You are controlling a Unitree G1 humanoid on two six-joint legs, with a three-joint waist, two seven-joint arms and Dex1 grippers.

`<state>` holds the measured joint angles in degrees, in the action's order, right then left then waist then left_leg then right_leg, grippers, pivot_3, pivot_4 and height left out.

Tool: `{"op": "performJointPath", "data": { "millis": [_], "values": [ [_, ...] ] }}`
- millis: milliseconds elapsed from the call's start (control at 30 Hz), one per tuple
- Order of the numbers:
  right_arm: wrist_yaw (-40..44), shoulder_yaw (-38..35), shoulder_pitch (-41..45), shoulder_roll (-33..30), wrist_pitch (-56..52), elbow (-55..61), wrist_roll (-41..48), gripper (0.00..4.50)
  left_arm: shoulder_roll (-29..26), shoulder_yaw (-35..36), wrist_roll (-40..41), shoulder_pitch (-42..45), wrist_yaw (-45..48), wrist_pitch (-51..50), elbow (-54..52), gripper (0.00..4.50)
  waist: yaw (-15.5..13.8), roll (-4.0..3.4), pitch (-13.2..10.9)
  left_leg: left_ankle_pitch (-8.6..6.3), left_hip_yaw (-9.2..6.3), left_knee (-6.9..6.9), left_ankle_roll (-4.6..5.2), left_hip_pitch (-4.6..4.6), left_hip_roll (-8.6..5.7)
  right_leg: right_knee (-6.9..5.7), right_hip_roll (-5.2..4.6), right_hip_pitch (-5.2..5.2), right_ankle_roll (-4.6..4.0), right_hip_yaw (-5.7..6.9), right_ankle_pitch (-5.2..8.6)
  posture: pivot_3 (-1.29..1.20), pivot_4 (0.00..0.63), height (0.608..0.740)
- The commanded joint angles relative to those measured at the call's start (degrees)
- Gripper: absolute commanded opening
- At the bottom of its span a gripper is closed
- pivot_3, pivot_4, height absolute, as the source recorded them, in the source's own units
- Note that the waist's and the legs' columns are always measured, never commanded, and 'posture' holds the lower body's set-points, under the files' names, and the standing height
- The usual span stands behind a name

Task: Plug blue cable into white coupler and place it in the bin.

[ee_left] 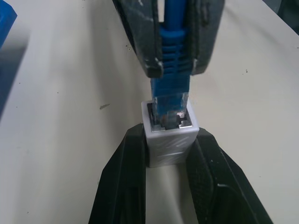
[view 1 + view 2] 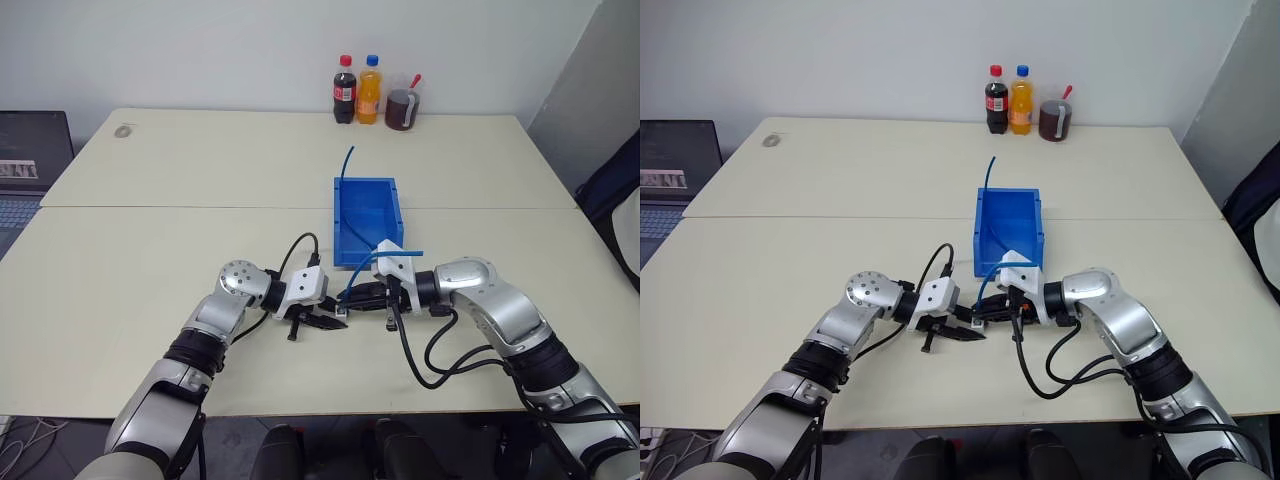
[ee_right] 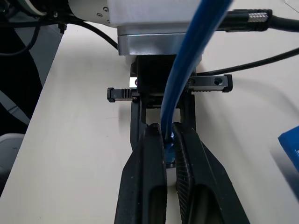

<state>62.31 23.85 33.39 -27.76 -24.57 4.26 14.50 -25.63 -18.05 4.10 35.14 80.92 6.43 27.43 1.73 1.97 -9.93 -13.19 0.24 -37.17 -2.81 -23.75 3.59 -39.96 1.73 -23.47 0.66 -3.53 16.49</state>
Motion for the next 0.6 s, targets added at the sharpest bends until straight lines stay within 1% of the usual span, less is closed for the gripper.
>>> {"op": "performJointPath", "data": {
  "millis": [33, 267, 433, 600],
  "values": [
    [1.81, 3.79, -0.12, 0.88, 2.16, -3.73, -3.36, 0.02, 0.31, 0.02, 0.47, -0.14, -0.33, 0.05, -1.95, 0.88, 0.0, 0.0, 0.01, 0.0, 0.0, 0.0, 0.0, 0.01, 0.0, 0.0, 0.0, 0.01, 0.0, 0.0, 0.0, 0.0, 0.15, 0.74],
    [4.68, 5.93, -0.77, 1.32, 6.14, -10.4, -6.47, 0.02, -0.34, 0.21, 0.69, -1.35, -0.98, -0.32, -3.45, 0.88, 0.1, -0.06, 0.22, 0.0, 0.09, 0.1, 0.0, 0.48, 0.0, -0.02, 0.02, 0.34, 0.23, -0.1, 0.14, 0.0, 0.15, 0.74],
    [5.82, 6.49, -1.72, 0.61, 6.72, -11.22, -7.23, 0.02, -0.88, 0.26, 0.81, -2.26, -1.52, -0.75, -4.6, 0.88, 0.14, -0.1, 0.27, -0.01, 0.23, 0.17, 0.01, 0.78, 0.01, -0.01, 0.04, 0.56, 0.2, -0.26, 0.17, 0.0, 0.15, 0.74],
    [6.51, 6.76, -1.87, -0.21, 7.49, -11.21, -8.17, 0.02, -1.16, 0.22, 0.83, -2.7, -1.87, -0.95, -5.14, 0.88, 0.15, -0.12, 0.31, -0.01, 0.26, 0.17, 0.01, 0.82, 0.02, -0.01, 0.05, 0.59, 0.19, -0.3, 0.18, 0.0, 0.15, 0.74]
  ]
}}
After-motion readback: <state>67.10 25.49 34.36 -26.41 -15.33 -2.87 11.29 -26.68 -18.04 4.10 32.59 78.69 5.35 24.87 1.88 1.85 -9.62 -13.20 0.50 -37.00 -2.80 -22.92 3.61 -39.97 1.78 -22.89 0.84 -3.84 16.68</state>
